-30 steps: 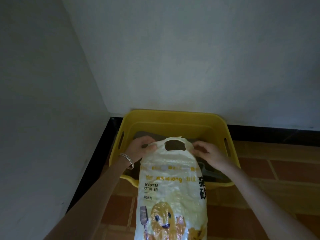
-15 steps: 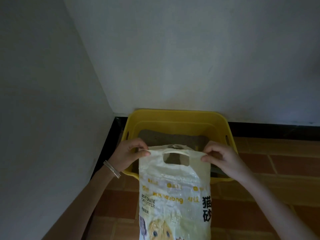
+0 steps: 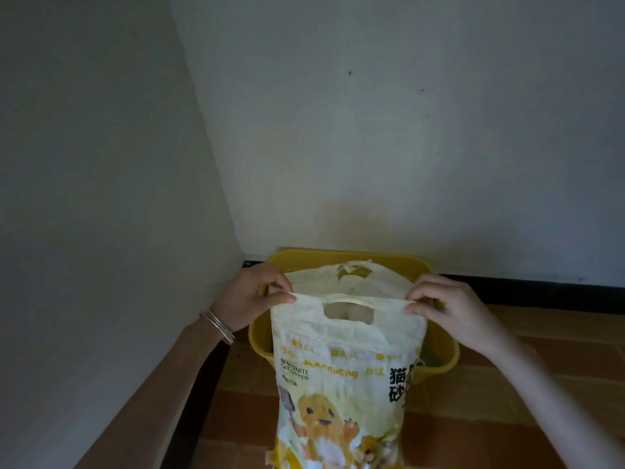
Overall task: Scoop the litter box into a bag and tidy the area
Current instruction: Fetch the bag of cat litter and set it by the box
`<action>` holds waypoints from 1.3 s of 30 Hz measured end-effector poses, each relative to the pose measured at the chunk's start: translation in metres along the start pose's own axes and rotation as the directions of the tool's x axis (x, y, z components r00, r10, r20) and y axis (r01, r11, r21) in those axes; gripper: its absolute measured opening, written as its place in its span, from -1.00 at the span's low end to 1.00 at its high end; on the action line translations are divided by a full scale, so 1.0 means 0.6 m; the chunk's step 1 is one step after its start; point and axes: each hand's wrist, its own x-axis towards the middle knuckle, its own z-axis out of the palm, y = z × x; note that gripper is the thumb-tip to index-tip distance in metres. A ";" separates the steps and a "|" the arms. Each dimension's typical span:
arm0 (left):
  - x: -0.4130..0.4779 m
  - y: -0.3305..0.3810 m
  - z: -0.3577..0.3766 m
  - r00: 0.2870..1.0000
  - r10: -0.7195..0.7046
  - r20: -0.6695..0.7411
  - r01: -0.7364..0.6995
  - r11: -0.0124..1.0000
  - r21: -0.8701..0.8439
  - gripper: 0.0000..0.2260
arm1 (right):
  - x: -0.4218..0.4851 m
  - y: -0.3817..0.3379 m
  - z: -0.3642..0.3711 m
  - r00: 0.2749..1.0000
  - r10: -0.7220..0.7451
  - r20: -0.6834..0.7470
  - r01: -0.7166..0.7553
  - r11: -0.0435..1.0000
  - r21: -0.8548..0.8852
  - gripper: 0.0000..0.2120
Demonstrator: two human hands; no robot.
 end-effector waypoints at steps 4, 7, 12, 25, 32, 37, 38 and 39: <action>-0.042 0.004 0.006 0.996 0.037 -0.085 -0.034 0.999 0.039 -0.92 | -0.034 -0.018 0.008 0.999 -0.038 -0.029 0.036 0.996 -0.076 -0.65; -0.076 0.012 0.012 0.993 0.048 -0.109 -0.035 0.993 0.113 -0.89 | -0.065 -0.032 0.019 0.995 -0.011 -0.103 -0.001 0.993 -0.118 -0.76; -0.103 0.057 0.017 0.994 0.064 -0.089 -0.014 0.879 0.476 -0.67 | -0.088 -0.063 0.020 0.985 0.144 -0.089 -0.164 0.946 -0.279 -0.41; -0.125 0.084 0.024 0.998 -0.033 -0.059 0.065 0.719 0.692 -0.83 | -0.083 -0.109 0.042 0.993 0.101 -0.057 -0.116 0.863 -0.493 -0.77; -0.122 0.075 0.037 0.977 0.059 -0.206 0.090 0.760 0.644 -0.90 | -0.087 -0.083 0.044 0.983 0.169 -0.077 -0.181 0.966 -0.185 -0.84; -0.112 0.120 0.019 0.989 -0.057 -0.137 0.119 0.853 0.508 -0.91 | -0.083 -0.105 0.014 0.961 0.271 -0.055 -0.274 0.960 -0.055 -0.89; -0.111 0.136 0.010 0.988 -0.106 -0.111 0.147 0.869 0.473 -0.90 | -0.081 -0.121 0.003 0.955 0.295 -0.031 -0.296 0.954 -0.042 -0.90; -0.111 0.153 0.000 0.985 -0.146 -0.090 0.171 0.877 0.448 -0.90 | -0.079 -0.138 -0.011 0.949 0.314 -0.007 -0.314 0.949 -0.034 -0.90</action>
